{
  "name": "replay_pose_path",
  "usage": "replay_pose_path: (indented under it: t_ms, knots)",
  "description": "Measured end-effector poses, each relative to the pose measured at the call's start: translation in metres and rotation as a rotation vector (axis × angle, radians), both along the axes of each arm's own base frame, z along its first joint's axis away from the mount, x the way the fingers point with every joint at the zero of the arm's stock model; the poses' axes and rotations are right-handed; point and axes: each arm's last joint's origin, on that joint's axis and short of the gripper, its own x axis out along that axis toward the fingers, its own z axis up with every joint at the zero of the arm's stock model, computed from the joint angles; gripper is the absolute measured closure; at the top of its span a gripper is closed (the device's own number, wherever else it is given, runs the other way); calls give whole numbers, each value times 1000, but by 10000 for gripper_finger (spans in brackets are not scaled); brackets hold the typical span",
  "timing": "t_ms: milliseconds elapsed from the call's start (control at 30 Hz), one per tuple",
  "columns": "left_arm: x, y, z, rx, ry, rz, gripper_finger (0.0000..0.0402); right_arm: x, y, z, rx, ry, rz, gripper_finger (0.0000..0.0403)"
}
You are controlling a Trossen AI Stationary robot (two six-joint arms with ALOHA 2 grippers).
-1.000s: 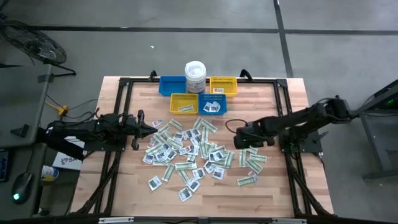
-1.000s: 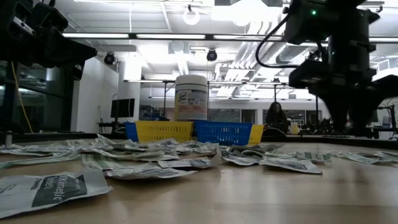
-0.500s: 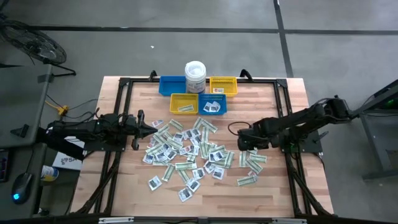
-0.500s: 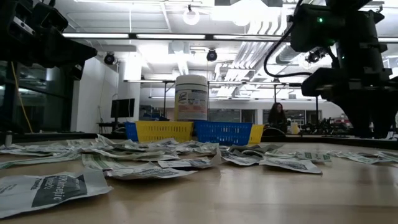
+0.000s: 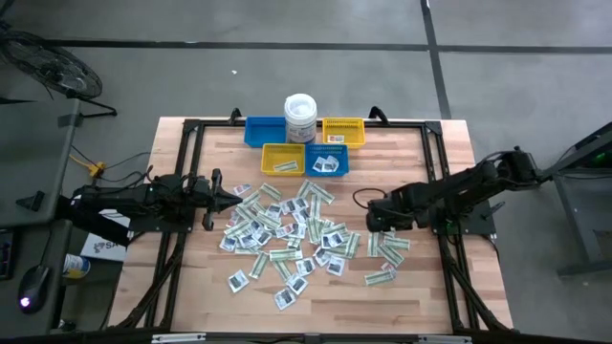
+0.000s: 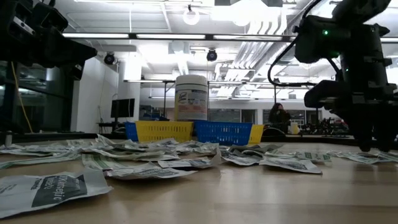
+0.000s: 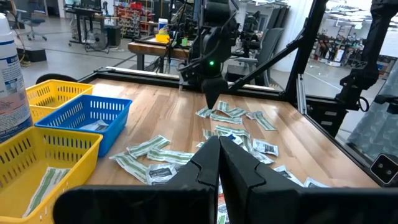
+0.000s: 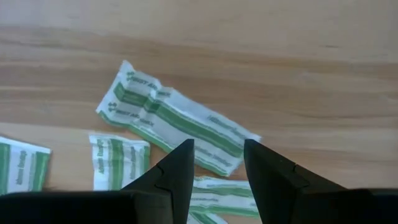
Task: Pick & Place First Aid Supplies
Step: Put the green bandage pad into the left yellow bin
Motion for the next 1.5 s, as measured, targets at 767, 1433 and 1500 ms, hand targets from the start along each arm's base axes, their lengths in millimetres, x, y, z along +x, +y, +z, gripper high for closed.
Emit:
replay_pose_path:
  t_ms: [767, 1433, 1500]
  knots:
    - [0, 0, 0, 0, 0, 0, 394, -12, -2, -16, -50, -8, 165, 384]
    - [0, 0, 0, 20, -5, 17, 394, -12, -8, 17, -279, -193, 362, 403]
    - [0, 2, 2, 24, -23, 65, 394, -8, -9, 23, -328, -227, 414, 403]
